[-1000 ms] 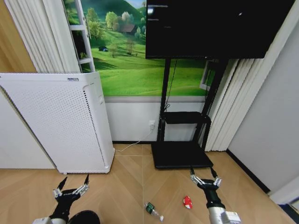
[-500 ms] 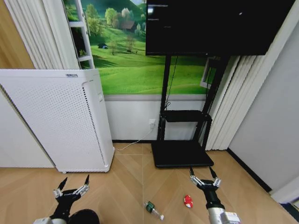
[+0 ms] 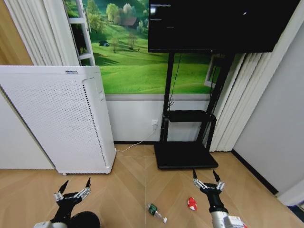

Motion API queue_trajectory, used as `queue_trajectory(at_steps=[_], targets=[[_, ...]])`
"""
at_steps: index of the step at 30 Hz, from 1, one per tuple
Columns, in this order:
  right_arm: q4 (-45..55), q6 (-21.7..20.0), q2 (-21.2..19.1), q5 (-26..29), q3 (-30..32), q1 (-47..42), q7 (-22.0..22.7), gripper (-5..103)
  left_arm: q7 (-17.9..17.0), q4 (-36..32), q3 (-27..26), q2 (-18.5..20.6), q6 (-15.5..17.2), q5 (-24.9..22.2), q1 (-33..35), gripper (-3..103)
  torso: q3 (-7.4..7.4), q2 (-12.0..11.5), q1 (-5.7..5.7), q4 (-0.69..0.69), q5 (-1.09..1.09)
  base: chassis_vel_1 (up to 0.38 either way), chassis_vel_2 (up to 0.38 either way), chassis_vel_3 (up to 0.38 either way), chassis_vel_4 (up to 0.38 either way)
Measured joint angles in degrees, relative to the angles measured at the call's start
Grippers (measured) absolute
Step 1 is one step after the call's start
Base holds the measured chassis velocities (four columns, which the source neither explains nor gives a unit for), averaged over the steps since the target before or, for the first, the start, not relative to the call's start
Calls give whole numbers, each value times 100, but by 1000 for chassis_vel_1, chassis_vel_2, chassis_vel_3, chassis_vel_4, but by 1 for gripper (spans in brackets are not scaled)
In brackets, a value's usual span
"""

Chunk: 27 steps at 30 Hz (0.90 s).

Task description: Pick up the trash bin and place the garbage on the floor into it.

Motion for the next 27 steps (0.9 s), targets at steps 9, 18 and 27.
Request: queue_trajectory(at_steps=[9, 18, 27], targets=[[-22, 33, -2, 1, 23, 7, 4, 100, -7, 0, 25, -14, 23, 18, 4, 100, -148, -198, -49, 0, 0, 0, 0, 0, 0], [-26, 44, 4, 0, 25, 6, 8, 100, -12, 1, 18, 1, 23, 14, 2, 100, -285, -379, -95, 0, 0, 0, 0, 0, 0], [-25, 44, 1, 4, 36, 7, 11, 100, -23, 1, 17, -2, 23, 11, 0, 100, -420, -560, -139, 0, 0, 0, 0, 0, 0]])
